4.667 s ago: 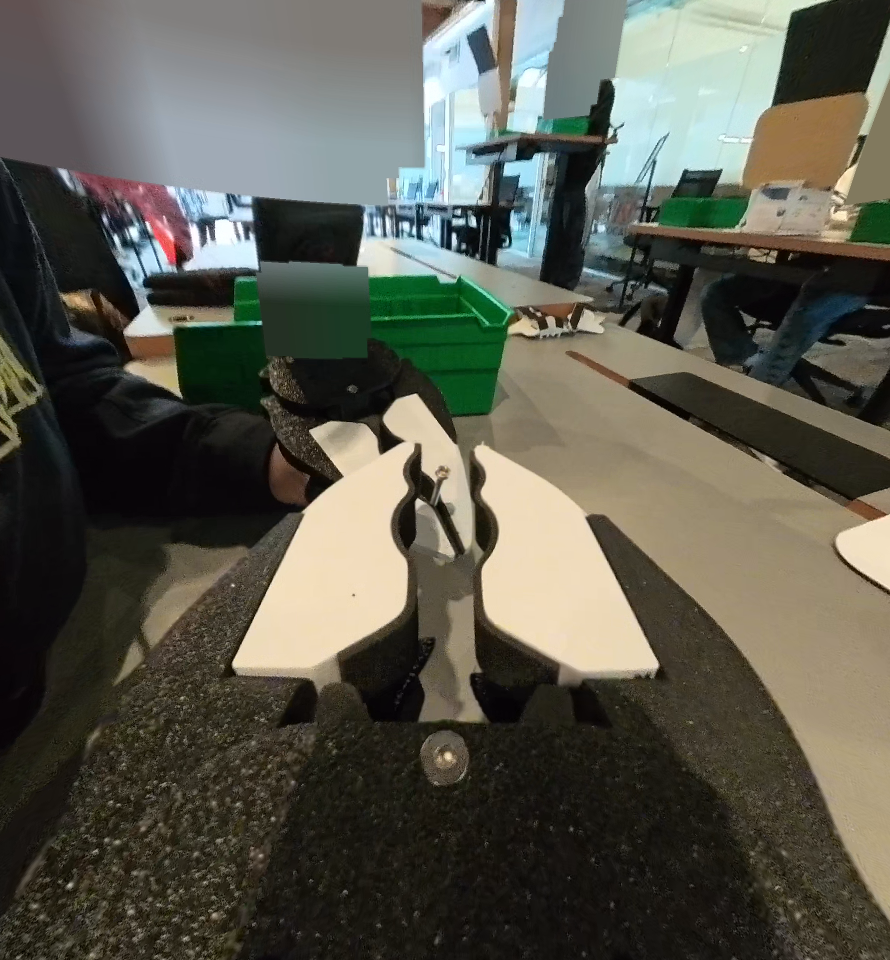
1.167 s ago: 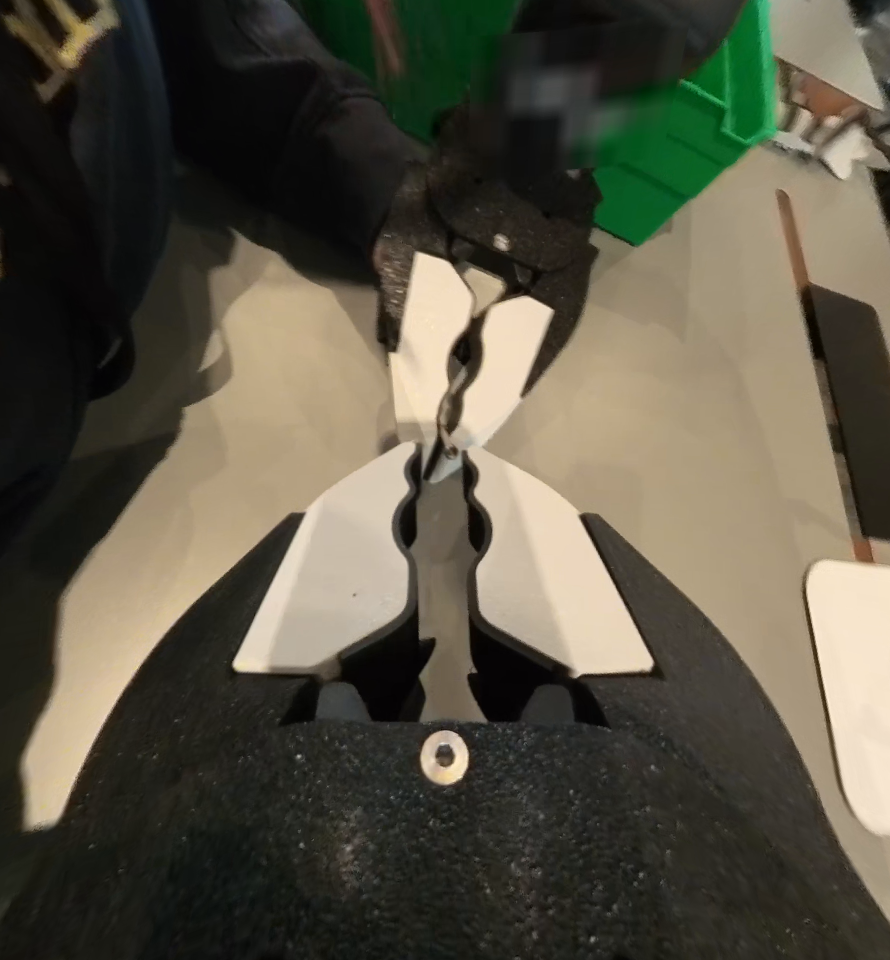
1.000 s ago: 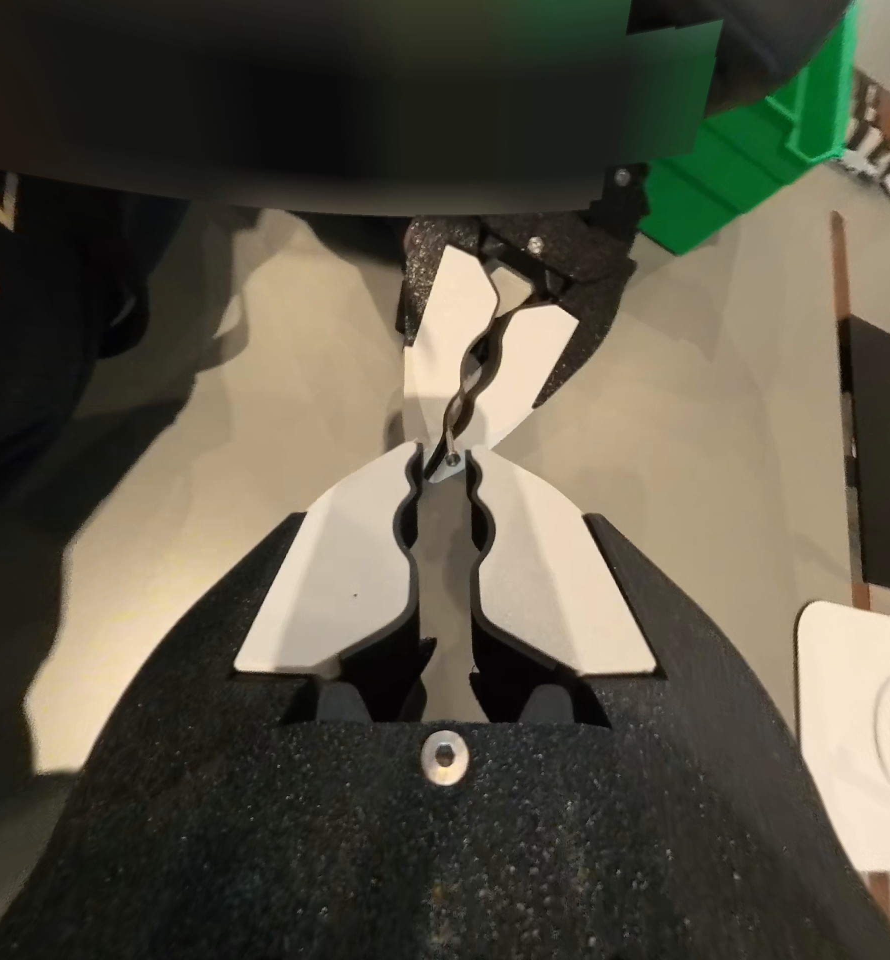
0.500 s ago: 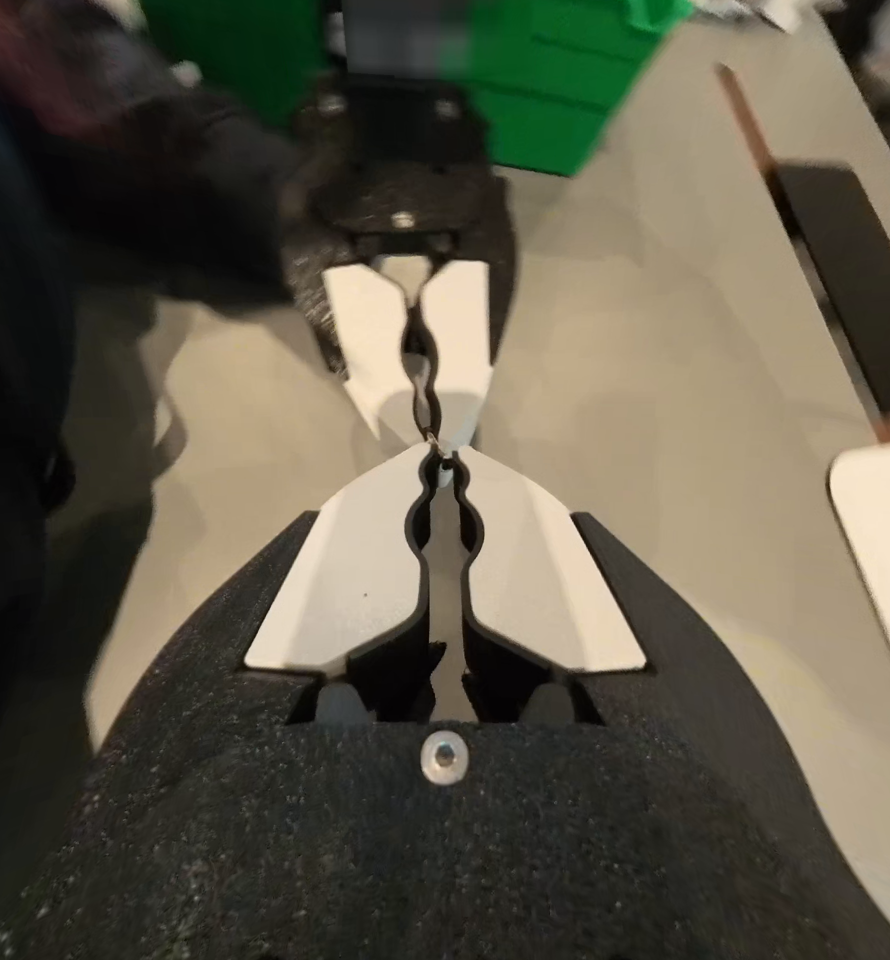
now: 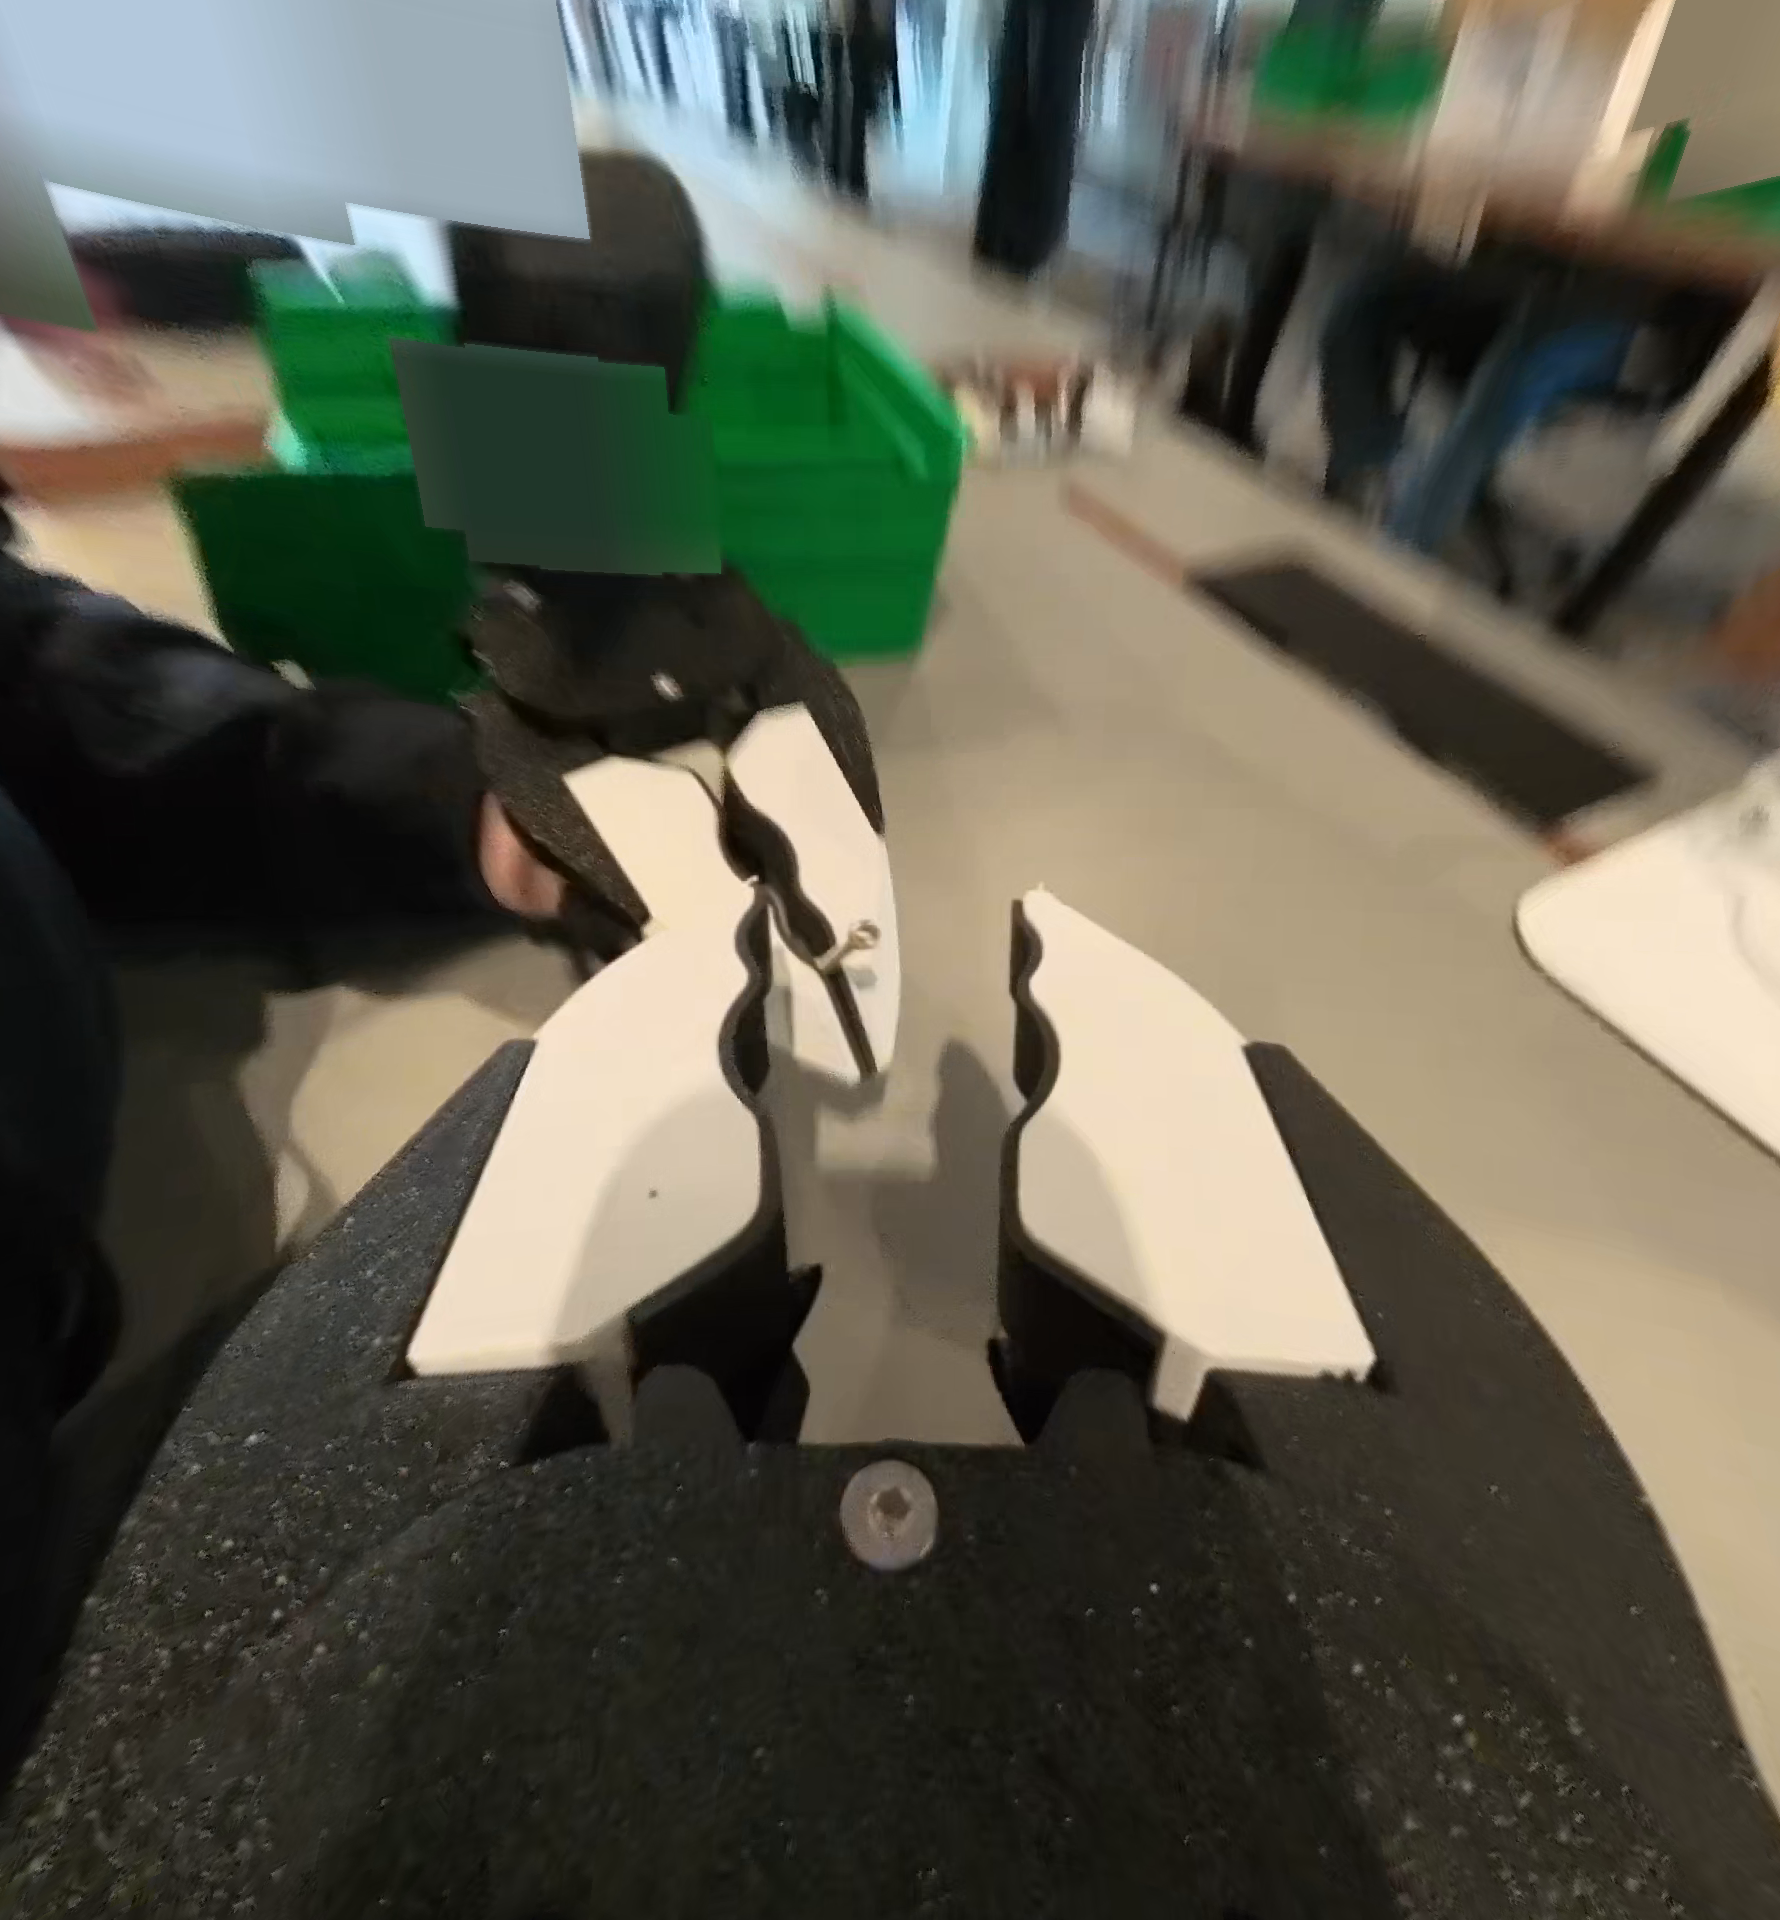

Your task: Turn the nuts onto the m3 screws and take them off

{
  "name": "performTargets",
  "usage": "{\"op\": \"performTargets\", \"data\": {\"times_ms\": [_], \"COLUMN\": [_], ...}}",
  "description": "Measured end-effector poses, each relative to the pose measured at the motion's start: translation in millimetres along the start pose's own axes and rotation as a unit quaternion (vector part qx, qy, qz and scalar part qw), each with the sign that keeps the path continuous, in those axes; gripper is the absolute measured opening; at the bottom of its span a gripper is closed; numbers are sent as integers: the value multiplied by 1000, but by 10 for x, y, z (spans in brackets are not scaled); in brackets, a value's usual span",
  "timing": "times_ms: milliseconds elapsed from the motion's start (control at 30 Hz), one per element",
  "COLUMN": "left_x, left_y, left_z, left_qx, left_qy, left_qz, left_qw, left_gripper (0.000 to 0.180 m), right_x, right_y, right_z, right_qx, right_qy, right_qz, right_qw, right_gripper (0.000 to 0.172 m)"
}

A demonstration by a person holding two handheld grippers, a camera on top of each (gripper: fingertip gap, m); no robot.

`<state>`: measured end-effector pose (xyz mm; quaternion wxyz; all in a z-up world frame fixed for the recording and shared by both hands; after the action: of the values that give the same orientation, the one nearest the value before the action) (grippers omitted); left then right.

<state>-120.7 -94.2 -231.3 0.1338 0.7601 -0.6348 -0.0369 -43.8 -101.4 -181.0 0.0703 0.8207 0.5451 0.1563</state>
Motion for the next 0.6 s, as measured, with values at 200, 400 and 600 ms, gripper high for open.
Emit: {"op": "performTargets", "data": {"times_ms": [200, 400, 600], "left_x": [28, 18, 13], "left_y": [20, 44, 62], "left_z": [-34, -53, -74], "left_qx": [21, 34, 47], "left_qy": [21, 35, 50], "left_qz": [42, 55, 71], "left_qw": [999, 997, 995], "left_gripper": [1, 0, 0], "right_x": [-78, -107, -112], "right_y": [-98, -193, -188], "right_z": [23, 33, 36], "right_qx": [196, 221, 229], "right_qy": [-93, -113, -102], "right_qz": [-61, -108, -109], "right_qw": [974, 963, 962], "right_gripper": [46, 44, 37]}}
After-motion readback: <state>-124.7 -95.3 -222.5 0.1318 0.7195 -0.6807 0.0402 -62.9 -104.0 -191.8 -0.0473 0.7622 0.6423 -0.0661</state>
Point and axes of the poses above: each gripper's, where its closed fingertips meet, y back along the fingers, z out of its underside, x = y × z across the jaws, the point moved 5 cm from there along y, back along the fingers, and after that the axes turned 6 degrees about y, right-handed, at the moved point
